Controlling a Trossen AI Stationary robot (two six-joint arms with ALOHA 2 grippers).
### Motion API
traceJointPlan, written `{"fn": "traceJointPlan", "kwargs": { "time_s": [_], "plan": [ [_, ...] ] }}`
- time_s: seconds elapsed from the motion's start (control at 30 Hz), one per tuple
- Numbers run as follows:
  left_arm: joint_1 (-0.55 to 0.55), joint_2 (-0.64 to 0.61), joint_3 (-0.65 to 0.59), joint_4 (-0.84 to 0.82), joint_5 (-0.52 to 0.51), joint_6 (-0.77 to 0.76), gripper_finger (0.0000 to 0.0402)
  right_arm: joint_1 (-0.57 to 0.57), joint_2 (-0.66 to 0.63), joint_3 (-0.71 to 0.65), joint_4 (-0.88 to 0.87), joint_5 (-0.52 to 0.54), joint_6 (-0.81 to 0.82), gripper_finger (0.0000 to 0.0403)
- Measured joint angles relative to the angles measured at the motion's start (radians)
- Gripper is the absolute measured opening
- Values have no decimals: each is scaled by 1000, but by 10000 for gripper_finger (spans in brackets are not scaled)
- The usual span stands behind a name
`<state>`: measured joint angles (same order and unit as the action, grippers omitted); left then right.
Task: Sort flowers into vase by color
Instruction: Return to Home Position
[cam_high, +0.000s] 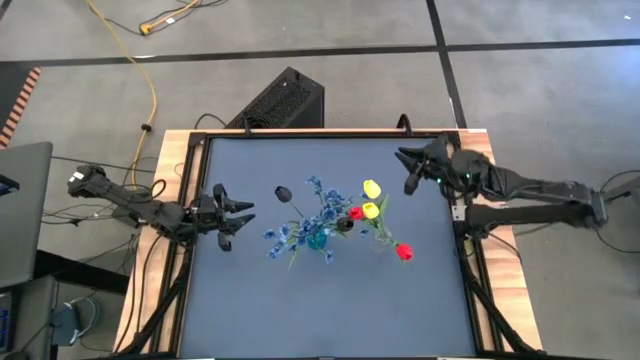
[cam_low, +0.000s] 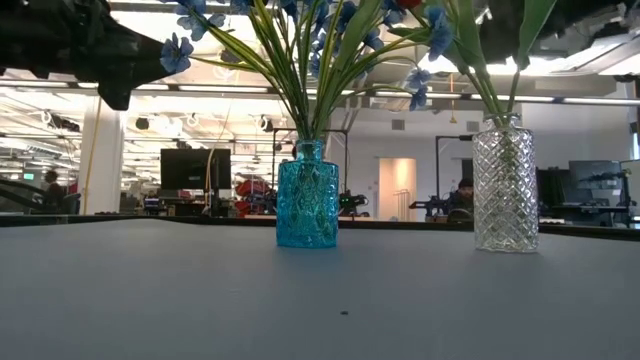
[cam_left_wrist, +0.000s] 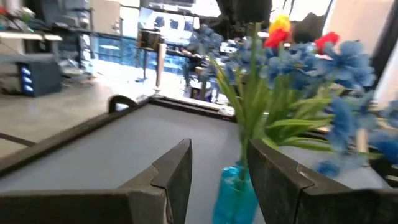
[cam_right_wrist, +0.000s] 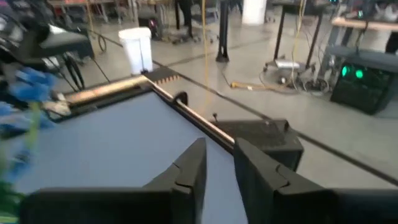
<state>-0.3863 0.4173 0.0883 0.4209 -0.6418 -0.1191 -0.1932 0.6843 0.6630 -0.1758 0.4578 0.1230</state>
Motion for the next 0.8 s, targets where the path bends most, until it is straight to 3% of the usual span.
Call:
{"fn": "traceJointPlan", "kwargs": {
  "time_s": [0.1,0.2,0.5,0.7,0.8],
  "plan": [
    [60,-19,0,1,12,43,141,-111,-31,-1,-39,-101,-1,57],
    [147,-65,0,1,120,67,141,-178,-77,-32,-16,-191,-12,17],
    [430,-251,1,-189,415,40,141,-219,-281,-283,43,-235,61,16],
    [554,-351,1,-373,507,-45,141,-171,-448,-400,68,-249,90,16],
    [570,-385,1,-461,526,-62,141,-128,-533,-437,25,-191,104,16]
  ]
}}
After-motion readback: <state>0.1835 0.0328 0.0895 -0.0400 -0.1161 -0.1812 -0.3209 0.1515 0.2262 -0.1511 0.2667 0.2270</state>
